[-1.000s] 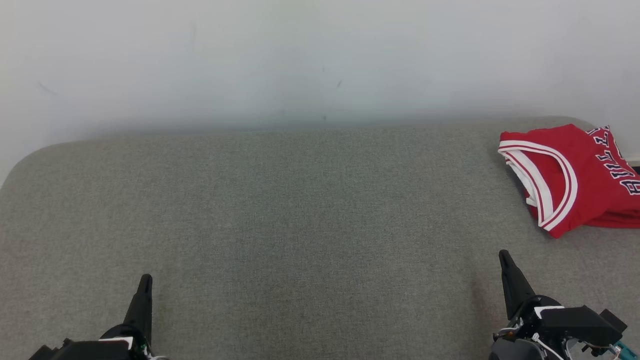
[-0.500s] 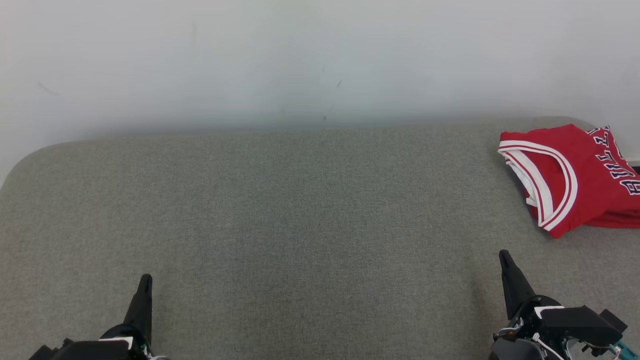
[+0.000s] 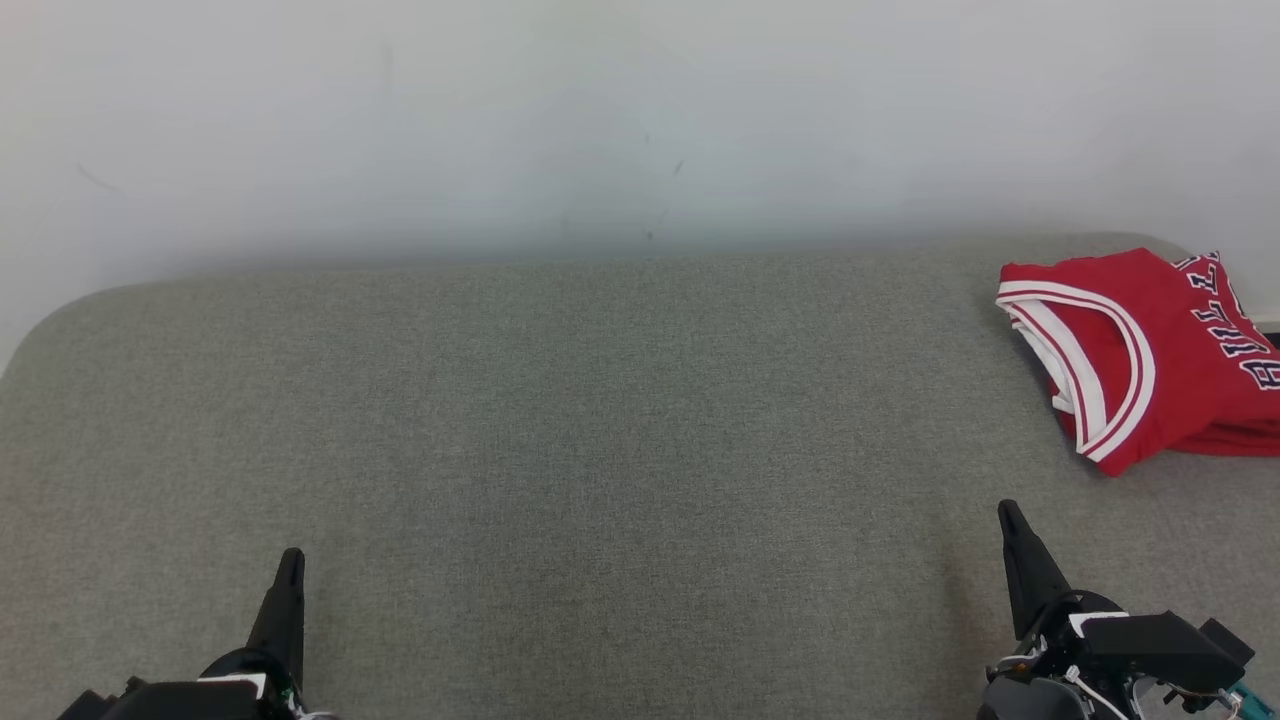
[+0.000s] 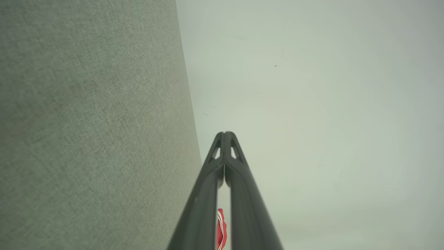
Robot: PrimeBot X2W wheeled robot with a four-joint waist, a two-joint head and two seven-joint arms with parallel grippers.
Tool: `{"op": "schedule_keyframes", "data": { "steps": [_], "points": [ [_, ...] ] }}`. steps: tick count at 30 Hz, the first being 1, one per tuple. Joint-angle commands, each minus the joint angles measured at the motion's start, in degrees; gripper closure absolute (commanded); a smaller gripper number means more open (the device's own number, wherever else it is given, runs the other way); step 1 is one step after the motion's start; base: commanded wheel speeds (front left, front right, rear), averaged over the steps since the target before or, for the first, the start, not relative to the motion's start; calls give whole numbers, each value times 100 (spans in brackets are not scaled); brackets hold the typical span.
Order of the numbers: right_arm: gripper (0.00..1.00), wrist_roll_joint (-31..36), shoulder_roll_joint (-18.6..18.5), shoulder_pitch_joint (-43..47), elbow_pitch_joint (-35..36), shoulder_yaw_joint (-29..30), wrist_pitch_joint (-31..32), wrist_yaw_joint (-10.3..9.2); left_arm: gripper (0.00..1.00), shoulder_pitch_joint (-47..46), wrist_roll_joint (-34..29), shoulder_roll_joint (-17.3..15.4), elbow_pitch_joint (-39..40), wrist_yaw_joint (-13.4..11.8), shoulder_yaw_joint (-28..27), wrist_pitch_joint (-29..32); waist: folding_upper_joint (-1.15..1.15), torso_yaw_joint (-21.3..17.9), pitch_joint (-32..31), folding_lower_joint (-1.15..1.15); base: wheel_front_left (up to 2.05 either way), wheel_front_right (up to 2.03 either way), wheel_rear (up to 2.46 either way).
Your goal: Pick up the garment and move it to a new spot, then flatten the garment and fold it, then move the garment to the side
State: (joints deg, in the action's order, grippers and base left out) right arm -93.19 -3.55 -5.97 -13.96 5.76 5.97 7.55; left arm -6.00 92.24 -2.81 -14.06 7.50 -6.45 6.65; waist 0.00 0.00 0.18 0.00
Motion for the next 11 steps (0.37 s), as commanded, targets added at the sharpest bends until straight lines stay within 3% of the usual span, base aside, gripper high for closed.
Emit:
{"op": "schedule_keyframes", "data": {
  "steps": [1,11],
  "points": [
    [100,28,18,-41,-3,8,9,-12,100,-58,32,-13,-6,7,-20,0,0,0,0,0,0,0,0],
    [100,43,26,-42,-4,17,19,-12,100,-58,33,-13,-5,7,-20,0,0,0,0,0,0,0,0]
  ]
}}
